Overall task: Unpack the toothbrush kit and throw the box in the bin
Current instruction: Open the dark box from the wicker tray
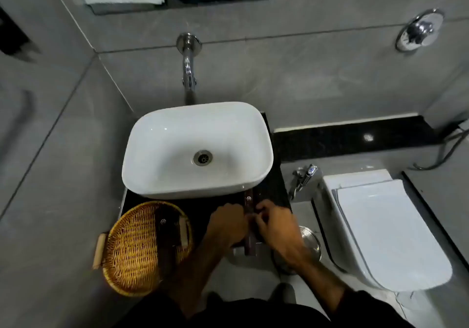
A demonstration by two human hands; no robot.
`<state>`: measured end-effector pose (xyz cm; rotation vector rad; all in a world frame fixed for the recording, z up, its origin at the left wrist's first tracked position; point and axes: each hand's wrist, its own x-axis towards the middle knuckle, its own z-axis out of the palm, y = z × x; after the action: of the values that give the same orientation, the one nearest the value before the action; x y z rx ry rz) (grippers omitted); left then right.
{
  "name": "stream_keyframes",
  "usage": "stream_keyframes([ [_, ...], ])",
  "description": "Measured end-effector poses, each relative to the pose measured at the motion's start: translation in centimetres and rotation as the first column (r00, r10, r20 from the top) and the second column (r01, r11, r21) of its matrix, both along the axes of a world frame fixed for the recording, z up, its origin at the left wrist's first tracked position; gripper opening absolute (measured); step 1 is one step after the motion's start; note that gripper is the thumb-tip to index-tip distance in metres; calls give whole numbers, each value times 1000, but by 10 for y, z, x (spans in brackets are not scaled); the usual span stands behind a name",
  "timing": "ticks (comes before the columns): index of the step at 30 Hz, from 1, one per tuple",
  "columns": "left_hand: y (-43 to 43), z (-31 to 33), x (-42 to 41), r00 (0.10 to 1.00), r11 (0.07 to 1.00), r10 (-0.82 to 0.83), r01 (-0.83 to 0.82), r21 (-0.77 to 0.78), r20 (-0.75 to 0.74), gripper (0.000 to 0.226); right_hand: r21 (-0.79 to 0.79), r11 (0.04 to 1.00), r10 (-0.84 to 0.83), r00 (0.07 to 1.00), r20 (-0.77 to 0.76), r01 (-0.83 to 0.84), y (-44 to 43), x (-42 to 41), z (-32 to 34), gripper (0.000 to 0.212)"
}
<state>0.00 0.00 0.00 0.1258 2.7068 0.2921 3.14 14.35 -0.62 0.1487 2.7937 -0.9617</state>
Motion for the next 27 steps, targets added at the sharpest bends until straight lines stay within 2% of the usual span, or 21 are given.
stream_keyframes([
  [1, 3, -10, 6, 993, 1000, 13, -12, -4, 116, 39, 5, 1000, 0, 993, 116, -1, 0, 7, -10, 21],
  [4, 10, -36, 23, 960, 995, 87, -96, 21, 266, 47, 55, 997, 30, 950, 312, -49, -11, 25, -32, 30],
  [6, 12, -44, 26, 950, 993, 98, -112, 33, 297, 50, 37, 999, 18, 947, 320, -32, -20, 27, -41, 33],
  [10, 9, -58, 28, 946, 987, 116, -145, 75, 304, 48, 65, 997, -55, 961, 271, 39, -36, 25, -51, 27],
  [13, 4, -60, 30, 947, 967, 179, -220, 131, 266, 46, 19, 999, -45, 968, 248, 42, -40, 29, -50, 28],
  [15, 1, -57, 28, 939, 928, 288, -323, 186, 189, 46, 5, 1000, -1, 957, 289, -1, -35, 40, -43, 42],
  [18, -3, -47, 17, 867, 805, 477, -496, 324, 143, 52, 26, 996, 65, 931, 359, -80, -20, 66, -28, 51],
  [20, -5, -43, 5, 787, 673, 577, -609, 419, 218, 54, 39, 994, 86, 938, 337, -105, -7, 84, -15, 51],
  [21, -6, -42, -2, 734, 565, 609, -668, 484, 302, 50, 25, 996, 78, 952, 295, -90, -1, 92, -5, 49],
  [23, -7, -40, -6, 574, 234, 596, -793, 563, 561, 37, -68, 998, 9, 990, 139, 1, 4, 99, 22, 43],
  [25, -7, -34, -2, 369, -142, 437, -872, 468, 820, 26, -188, 978, -104, 993, -55, 92, -1, 95, 55, 41],
  [26, -8, -32, 2, 296, -291, 333, -871, 396, 895, 24, -220, 970, -138, 979, -150, 104, -5, 90, 70, 40],
  [27, -8, -30, 6, 258, -402, 235, -852, 336, 937, 22, -225, 969, -155, 957, -247, 99, -11, 83, 83, 40],
])
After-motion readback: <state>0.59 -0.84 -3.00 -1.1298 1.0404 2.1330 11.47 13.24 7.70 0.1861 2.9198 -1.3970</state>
